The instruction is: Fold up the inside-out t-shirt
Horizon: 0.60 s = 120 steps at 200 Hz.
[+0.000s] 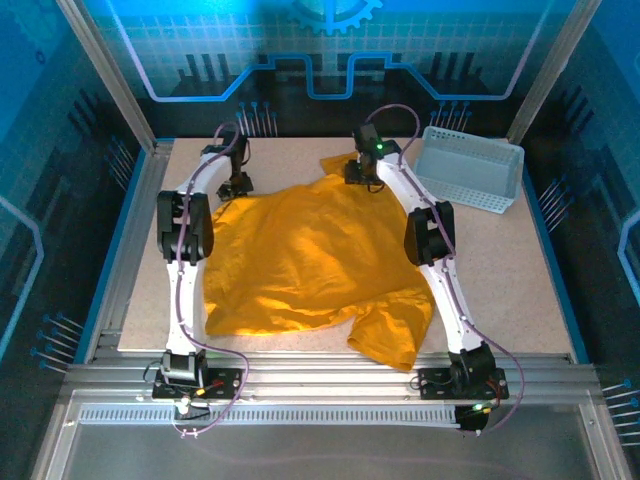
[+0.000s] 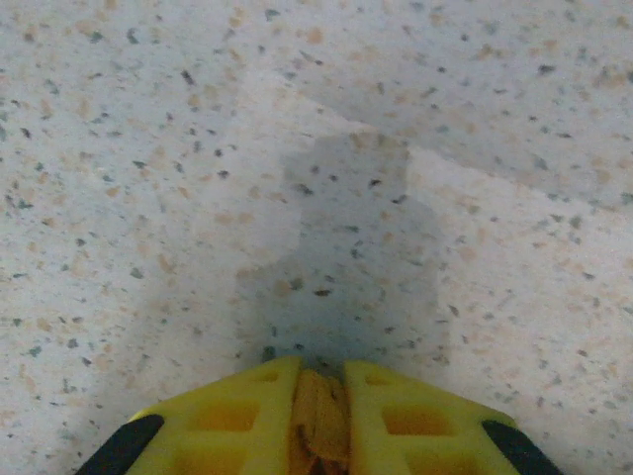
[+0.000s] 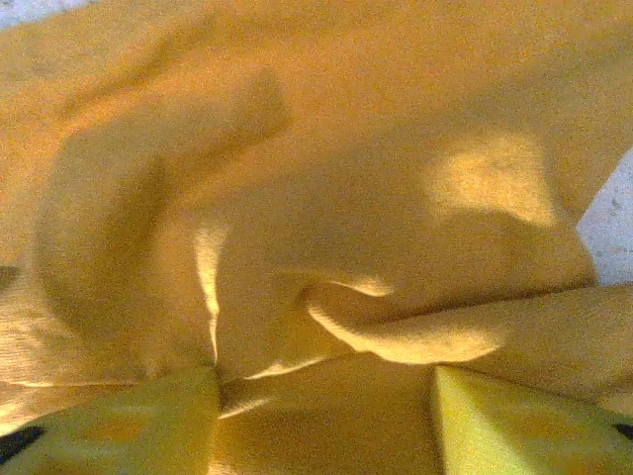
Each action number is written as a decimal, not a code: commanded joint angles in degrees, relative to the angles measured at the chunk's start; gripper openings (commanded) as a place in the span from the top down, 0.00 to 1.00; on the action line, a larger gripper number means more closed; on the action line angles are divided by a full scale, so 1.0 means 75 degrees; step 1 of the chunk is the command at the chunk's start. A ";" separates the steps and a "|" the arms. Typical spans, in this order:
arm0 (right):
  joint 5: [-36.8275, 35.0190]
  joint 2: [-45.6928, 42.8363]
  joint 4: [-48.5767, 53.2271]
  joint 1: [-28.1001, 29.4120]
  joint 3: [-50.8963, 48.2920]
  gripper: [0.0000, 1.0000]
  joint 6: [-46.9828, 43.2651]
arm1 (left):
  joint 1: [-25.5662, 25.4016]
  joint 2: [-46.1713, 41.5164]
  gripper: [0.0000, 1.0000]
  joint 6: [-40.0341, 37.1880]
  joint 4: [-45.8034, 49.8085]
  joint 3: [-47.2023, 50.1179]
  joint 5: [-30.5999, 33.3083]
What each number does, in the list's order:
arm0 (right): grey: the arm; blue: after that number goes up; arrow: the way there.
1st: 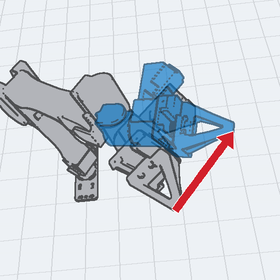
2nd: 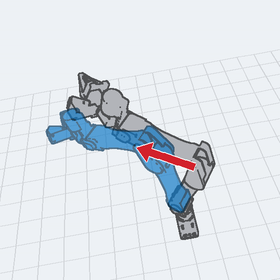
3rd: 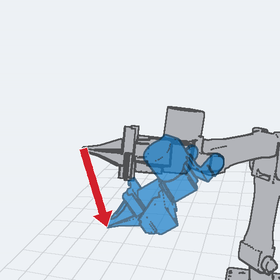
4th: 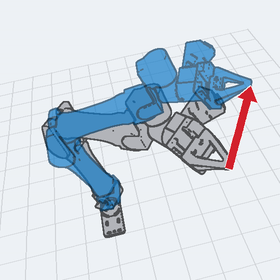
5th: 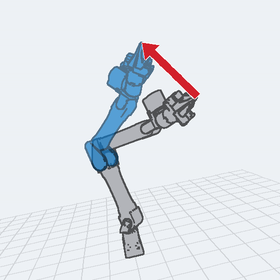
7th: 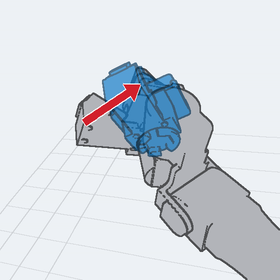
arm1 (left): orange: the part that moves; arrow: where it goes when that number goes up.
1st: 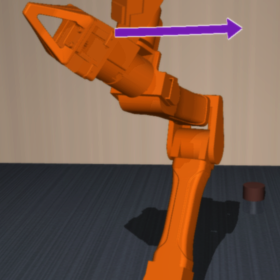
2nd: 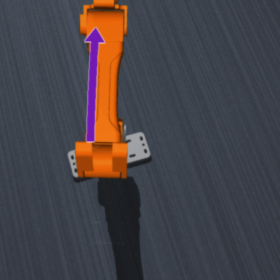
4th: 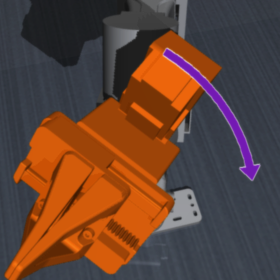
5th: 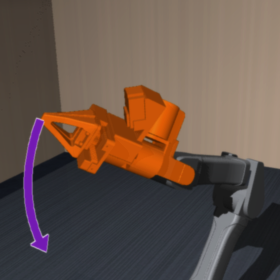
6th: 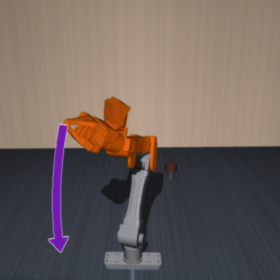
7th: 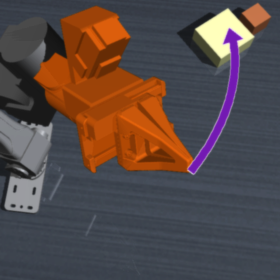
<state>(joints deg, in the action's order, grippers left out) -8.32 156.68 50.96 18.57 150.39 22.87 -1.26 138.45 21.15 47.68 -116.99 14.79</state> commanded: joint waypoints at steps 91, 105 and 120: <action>-0.0135 -0.3401 -0.1272 -0.0036 -0.5547 0.82 0.0779 | 0.1610 -0.3996 0.96 0.2004 -0.2438 0.3995 -0.1817; 0.0031 -0.4058 -0.1703 0.0079 -0.6761 0.82 0.0963 | 0.1742 -0.4418 0.96 0.2184 -0.2733 0.4569 -0.2055; 0.0230 -0.4657 -0.2154 0.0243 -0.7816 0.81 0.1046 | 0.1804 -0.4690 0.95 0.2266 -0.2960 0.5025 -0.2394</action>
<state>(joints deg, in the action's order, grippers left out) -8.32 128.73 40.45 18.57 101.32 28.49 11.11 106.76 34.41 30.39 -84.38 1.78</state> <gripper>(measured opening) 0.185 0.057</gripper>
